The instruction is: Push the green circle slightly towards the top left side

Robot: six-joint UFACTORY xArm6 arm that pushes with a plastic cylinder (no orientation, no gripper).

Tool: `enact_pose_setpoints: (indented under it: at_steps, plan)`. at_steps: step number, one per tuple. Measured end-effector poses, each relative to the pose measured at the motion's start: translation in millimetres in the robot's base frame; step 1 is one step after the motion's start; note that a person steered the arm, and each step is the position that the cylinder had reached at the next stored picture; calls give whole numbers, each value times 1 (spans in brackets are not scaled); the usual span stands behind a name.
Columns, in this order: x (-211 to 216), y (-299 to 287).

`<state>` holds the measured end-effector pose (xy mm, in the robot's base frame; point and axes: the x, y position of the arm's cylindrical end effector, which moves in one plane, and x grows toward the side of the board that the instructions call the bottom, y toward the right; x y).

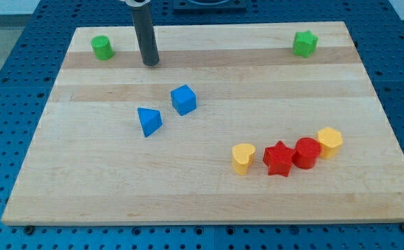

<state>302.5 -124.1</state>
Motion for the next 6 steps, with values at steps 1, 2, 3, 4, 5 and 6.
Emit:
enact_pose_setpoints:
  at_steps: [1,2,3,4,5,6]
  plan:
    - [0,-29]
    - [0,-36]
    - [0,-36]
    - [-9,-78]
    - [-12,-91]
    - [-12,-96]
